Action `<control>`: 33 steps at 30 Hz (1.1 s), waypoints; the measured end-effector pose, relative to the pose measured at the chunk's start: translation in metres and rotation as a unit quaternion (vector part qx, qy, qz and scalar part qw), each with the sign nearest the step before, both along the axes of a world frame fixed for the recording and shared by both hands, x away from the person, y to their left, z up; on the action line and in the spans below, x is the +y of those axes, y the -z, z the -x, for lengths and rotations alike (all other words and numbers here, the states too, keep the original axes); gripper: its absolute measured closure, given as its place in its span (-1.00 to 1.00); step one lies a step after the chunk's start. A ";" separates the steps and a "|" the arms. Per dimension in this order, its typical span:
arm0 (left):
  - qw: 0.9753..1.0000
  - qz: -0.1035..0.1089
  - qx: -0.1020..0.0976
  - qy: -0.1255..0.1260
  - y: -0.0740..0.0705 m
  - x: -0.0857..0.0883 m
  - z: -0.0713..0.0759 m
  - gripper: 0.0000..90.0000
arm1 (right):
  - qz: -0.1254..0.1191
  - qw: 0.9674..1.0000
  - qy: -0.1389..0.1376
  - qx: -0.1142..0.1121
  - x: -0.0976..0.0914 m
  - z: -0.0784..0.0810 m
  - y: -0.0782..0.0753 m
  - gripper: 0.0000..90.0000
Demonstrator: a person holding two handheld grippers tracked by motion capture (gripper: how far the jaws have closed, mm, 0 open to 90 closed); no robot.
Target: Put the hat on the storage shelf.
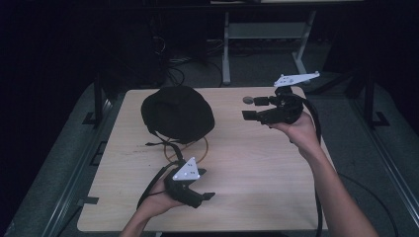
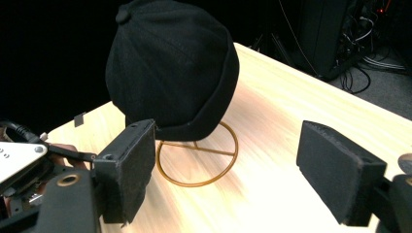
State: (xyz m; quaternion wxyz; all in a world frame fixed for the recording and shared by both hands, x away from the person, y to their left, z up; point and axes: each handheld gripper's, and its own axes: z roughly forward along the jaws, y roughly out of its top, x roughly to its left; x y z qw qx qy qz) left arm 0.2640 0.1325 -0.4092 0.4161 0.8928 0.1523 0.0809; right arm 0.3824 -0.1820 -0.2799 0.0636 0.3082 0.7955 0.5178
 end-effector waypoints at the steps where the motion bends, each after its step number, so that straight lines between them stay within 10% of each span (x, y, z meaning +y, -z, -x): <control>1: 1.000 0.000 0.000 0.000 0.000 0.000 0.000 -0.49 | 0.000 1.000 0.001 0.000 -0.002 0.001 0.001 -0.52; 33: 1.000 -0.004 0.000 0.003 0.003 -0.001 0.000 -0.49 | 0.003 0.999 0.033 0.020 -0.055 0.041 0.035 -0.56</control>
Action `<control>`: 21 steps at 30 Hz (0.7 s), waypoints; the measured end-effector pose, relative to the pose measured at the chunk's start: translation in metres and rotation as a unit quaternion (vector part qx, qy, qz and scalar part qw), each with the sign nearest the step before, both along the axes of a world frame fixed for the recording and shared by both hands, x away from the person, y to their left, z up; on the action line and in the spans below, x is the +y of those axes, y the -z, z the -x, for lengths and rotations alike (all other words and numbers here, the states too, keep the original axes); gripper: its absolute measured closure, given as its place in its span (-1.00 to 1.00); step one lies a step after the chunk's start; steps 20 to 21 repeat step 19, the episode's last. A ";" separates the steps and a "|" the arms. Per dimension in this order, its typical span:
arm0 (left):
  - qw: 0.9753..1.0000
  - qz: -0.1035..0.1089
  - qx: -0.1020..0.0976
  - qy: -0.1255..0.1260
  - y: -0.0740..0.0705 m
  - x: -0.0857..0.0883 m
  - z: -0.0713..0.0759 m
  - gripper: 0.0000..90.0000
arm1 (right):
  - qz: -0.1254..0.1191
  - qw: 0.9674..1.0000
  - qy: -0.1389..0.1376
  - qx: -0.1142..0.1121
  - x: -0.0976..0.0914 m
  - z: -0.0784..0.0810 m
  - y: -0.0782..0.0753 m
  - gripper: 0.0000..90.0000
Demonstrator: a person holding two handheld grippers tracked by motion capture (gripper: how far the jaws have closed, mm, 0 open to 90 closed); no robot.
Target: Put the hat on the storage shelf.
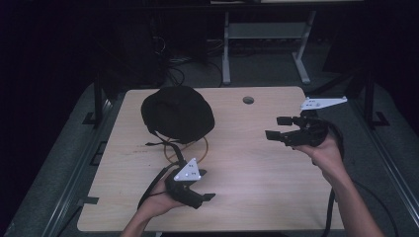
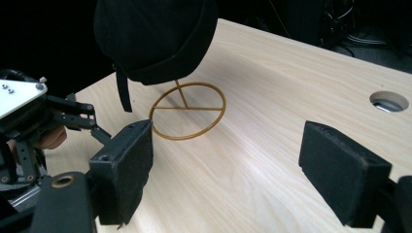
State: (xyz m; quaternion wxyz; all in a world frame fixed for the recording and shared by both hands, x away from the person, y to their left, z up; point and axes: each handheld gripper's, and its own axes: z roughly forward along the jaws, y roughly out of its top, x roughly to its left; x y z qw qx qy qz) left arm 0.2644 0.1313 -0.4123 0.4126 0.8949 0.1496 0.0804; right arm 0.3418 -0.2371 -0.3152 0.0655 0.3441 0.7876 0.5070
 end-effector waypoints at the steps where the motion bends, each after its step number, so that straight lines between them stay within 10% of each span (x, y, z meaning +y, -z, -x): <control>1: 1.000 0.001 0.003 -0.001 0.000 0.000 0.000 -0.49 | -0.001 1.000 0.000 0.002 -0.002 0.002 0.001 -0.56; 21: 1.000 0.001 0.008 0.005 0.002 -0.004 0.002 -0.49 | -0.001 0.999 0.024 0.035 -0.039 0.049 0.055 -0.59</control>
